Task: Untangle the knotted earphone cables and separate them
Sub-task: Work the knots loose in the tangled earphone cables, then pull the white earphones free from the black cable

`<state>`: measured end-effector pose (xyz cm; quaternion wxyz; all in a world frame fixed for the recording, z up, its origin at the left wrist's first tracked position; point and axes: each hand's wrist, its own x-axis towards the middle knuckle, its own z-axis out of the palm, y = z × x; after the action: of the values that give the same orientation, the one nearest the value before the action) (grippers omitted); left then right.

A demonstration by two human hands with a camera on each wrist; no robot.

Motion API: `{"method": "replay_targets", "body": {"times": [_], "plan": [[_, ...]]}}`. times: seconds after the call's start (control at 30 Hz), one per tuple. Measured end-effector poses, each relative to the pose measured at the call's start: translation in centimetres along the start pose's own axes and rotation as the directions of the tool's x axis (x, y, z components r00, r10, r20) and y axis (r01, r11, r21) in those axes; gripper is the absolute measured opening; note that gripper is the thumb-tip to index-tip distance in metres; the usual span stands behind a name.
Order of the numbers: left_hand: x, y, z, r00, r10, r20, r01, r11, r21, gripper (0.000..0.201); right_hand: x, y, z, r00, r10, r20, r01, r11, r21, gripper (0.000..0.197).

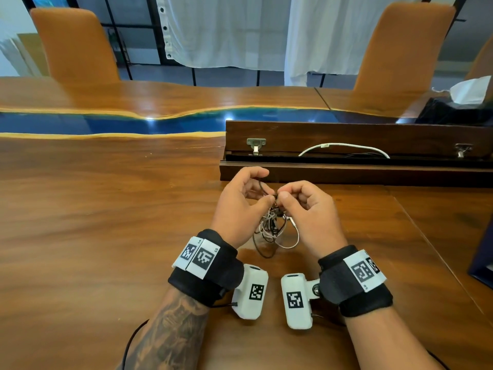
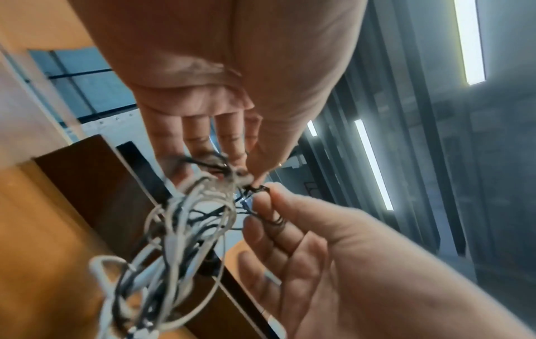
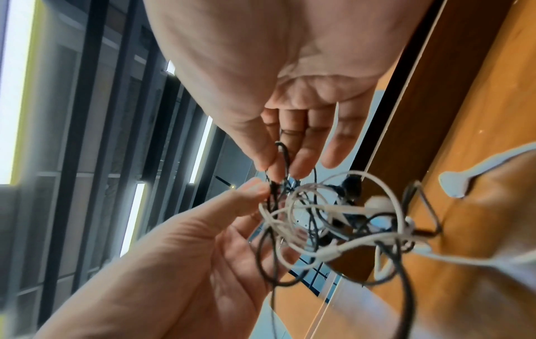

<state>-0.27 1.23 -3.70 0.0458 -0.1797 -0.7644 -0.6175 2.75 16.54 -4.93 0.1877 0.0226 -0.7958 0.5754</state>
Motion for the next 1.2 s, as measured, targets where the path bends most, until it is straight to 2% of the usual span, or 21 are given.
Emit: {"method": "replay_targets", "body": {"times": [0.13,0.23,0.33,0.4,0.5,0.57,0.7,0.8,0.87,0.97,1.1,1.2], "plan": [[0.3,-0.5,-0.4,0.997,0.025,-0.078,-0.016,0.993,0.114,0.047,0.4,0.0,-0.5,0.993,0.010,-0.120,-0.003,0.998,0.060,0.010],[0.4,-0.5,-0.6,0.988,0.044,-0.149,-0.020,0.987,0.160,0.038,0.6,-0.1,-0.8,0.989,0.038,-0.143,-0.019,0.991,0.132,0.009],[0.2,-0.1,-0.2,0.993,0.076,-0.090,-0.055,0.974,0.220,0.009,0.4,-0.2,-0.5,0.992,0.053,-0.115,-0.032,0.984,0.176,0.007],[0.0,-0.1,0.0,0.998,0.057,-0.019,-0.053,0.979,0.196,0.007,0.2,-0.3,-0.4,0.996,0.044,-0.078,-0.029,0.984,0.176,0.007],[0.2,-0.4,-0.1,0.996,0.077,-0.033,-0.070,0.979,0.190,0.006,0.1,-0.3,-0.4,0.998,0.035,-0.052,-0.026,0.988,0.155,0.008],[0.2,-0.5,0.0,0.996,0.073,-0.056,-0.060,0.979,0.197,0.008,0.1,-0.3,-0.3,0.998,0.023,-0.058,-0.018,0.996,0.082,0.008],[0.5,-0.9,-0.4,0.979,0.086,-0.182,-0.044,0.973,0.225,0.015,0.4,0.1,-0.5,0.994,0.014,-0.112,-0.019,0.999,-0.038,0.011],[1.2,-1.5,-1.9,0.949,0.068,-0.308,-0.005,0.980,0.200,0.018,0.9,0.5,-1.4,0.984,0.053,-0.173,-0.063,0.997,-0.050,0.021],[1.3,-1.7,-2.1,0.936,0.052,-0.348,0.013,0.984,0.180,0.020,0.9,0.6,-1.4,0.983,0.059,-0.172,-0.065,0.997,-0.031,0.024],[1.1,-1.6,-1.4,0.957,0.034,-0.288,0.017,0.985,0.173,0.018,0.7,0.4,-0.8,0.989,0.050,-0.136,-0.045,0.998,0.040,0.023],[0.7,-1.1,-0.8,0.976,0.055,-0.210,-0.021,0.986,0.164,0.045,0.6,0.6,-0.5,0.994,0.065,-0.092,-0.061,0.997,0.042,0.019],[0.3,-0.2,-0.4,0.990,0.087,-0.106,-0.082,0.995,0.050,0.037,0.5,0.5,-0.3,0.993,0.061,-0.105,-0.054,0.996,0.066,0.015]]}}
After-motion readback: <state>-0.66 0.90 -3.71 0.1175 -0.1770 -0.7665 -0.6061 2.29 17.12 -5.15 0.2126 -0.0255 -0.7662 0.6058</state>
